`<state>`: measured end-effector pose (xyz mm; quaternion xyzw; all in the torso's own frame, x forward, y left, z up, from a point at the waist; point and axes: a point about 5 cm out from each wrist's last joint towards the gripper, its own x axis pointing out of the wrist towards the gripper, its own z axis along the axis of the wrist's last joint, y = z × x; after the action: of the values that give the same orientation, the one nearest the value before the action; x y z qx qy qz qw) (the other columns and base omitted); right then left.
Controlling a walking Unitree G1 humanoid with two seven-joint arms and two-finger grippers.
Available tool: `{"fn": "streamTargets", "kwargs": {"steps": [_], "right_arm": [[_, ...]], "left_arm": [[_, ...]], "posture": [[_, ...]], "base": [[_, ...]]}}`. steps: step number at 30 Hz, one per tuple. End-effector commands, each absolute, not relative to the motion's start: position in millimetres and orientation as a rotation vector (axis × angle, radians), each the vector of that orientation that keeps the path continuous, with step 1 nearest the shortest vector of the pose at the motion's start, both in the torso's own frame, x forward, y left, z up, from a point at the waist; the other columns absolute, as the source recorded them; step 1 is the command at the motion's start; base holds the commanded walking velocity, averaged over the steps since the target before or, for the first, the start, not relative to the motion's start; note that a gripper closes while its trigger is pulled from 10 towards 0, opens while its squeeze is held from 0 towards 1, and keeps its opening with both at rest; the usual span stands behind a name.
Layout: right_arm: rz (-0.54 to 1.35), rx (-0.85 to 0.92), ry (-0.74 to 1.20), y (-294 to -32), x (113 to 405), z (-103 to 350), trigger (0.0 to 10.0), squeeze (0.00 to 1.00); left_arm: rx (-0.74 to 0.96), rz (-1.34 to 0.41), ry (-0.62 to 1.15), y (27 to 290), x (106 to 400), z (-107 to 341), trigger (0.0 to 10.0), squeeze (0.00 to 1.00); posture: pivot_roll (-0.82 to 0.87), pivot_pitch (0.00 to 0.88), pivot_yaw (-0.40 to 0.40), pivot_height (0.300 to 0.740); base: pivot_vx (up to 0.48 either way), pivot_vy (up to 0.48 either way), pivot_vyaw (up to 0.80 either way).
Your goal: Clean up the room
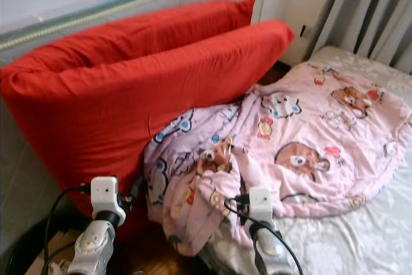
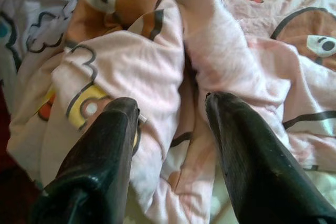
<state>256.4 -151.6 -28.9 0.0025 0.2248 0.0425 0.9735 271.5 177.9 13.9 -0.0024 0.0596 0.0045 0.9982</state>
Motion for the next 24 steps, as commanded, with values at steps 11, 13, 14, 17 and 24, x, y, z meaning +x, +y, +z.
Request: {"fn": "streamTargets", "kwargs": {"steps": [11,13,14,17,24], "right_arm": [[0.101,0.014,0.494,-148.8,249.3,-35.5,10.0,0.0],[0.1,0.011,0.504,-149.0,248.2,-36.8,10.0,0.0],[0.099,0.006,0.512,-149.4,247.4,-37.6,10.0,0.0],[0.097,-0.001,0.523,-149.8,246.5,-38.8,10.0,0.0],[0.082,-0.015,0.562,-151.6,244.9,-41.8,10.0,0.0]], "left_arm": [[-0.012,-0.002,0.135,176.4,270.6,12.1,10.0,0.0],[-0.012,-0.003,0.136,176.4,270.7,12.3,10.0,0.0],[-0.013,-0.004,0.135,176.2,270.7,12.3,10.0,0.0],[-0.013,-0.005,0.135,176.2,270.8,12.4,10.0,0.0],[-0.02,-0.019,0.139,174.3,271.2,12.6,10.0,0.0]], "posture": [[-0.04,0.061,-0.02,0.661],[-0.03,0.061,-0.019,0.661],[-0.03,0.061,-0.019,0.661],[-0.03,0.061,-0.019,0.661],[-0.04,0.064,-0.016,0.661]], "base": [[0.0,0.0,0.0],[0.0,0.0,0.0],[0.0,0.0,0.0],[0.0,0.0,0.0],[0.0,0.0,0.0]]}}
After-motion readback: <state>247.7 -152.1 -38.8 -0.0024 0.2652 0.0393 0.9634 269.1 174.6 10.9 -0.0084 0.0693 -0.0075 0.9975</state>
